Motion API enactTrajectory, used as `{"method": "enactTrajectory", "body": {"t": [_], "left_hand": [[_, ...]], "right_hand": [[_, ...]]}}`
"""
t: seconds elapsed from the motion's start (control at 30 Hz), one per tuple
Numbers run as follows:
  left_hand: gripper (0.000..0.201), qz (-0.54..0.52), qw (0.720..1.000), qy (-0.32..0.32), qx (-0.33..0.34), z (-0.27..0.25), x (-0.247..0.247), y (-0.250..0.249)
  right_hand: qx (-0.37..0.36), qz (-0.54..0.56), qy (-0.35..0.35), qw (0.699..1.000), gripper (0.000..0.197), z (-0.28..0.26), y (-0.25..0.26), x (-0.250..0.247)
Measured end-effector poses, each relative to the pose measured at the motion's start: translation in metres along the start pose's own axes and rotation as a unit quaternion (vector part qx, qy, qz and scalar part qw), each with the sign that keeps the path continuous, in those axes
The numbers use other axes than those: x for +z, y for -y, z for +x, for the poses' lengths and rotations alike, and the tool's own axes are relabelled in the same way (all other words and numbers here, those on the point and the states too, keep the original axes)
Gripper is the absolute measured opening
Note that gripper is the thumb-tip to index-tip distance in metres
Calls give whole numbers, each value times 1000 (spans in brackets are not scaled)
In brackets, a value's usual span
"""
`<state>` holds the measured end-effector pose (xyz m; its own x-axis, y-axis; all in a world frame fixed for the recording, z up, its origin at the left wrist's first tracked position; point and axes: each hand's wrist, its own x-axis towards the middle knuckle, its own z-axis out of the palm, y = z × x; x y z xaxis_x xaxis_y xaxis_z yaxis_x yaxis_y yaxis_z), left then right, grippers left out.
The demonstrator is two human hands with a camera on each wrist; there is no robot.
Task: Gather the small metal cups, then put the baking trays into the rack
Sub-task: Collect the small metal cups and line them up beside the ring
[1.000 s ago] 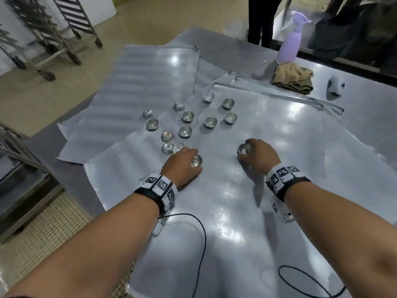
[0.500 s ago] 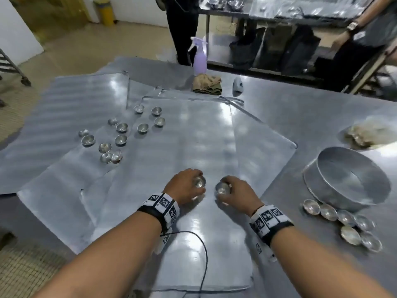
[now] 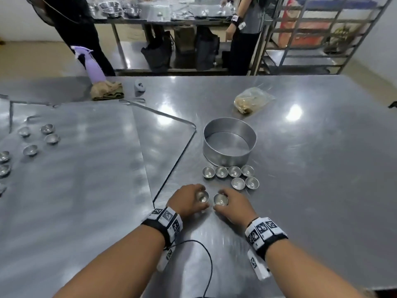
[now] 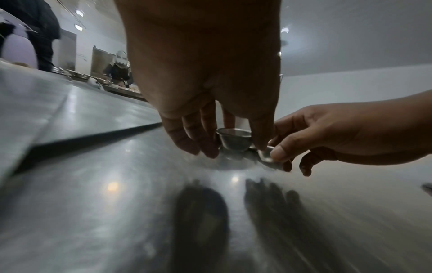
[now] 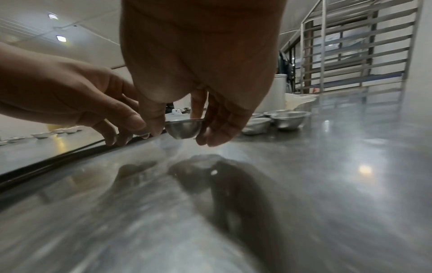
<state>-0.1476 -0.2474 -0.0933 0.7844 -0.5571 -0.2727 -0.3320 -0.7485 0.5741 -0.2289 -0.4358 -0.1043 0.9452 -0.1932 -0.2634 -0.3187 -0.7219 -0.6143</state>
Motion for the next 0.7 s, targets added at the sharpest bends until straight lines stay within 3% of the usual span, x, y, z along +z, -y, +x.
{"method": "enactTrajectory", "body": {"t": [0.2,0.37,0.6,0.7], "left_hand": [[49,9,1000,22,-11,9,35,-22],[81,-14,999,-20,-27,0,42,-24],[48,12,997,-49,-51,-3,38,-18],[57,13,997,-53,-51,0,34,-18]], "right_hand": [[26,8,-10,1000,59,-19,-44,-16],[1,10,-14,1000,79,-19,-49,-15],[-24,-13,-25,999,56,-4,-40,-9],[-34,-24,-30,999,51,7,-33,-6]]}}
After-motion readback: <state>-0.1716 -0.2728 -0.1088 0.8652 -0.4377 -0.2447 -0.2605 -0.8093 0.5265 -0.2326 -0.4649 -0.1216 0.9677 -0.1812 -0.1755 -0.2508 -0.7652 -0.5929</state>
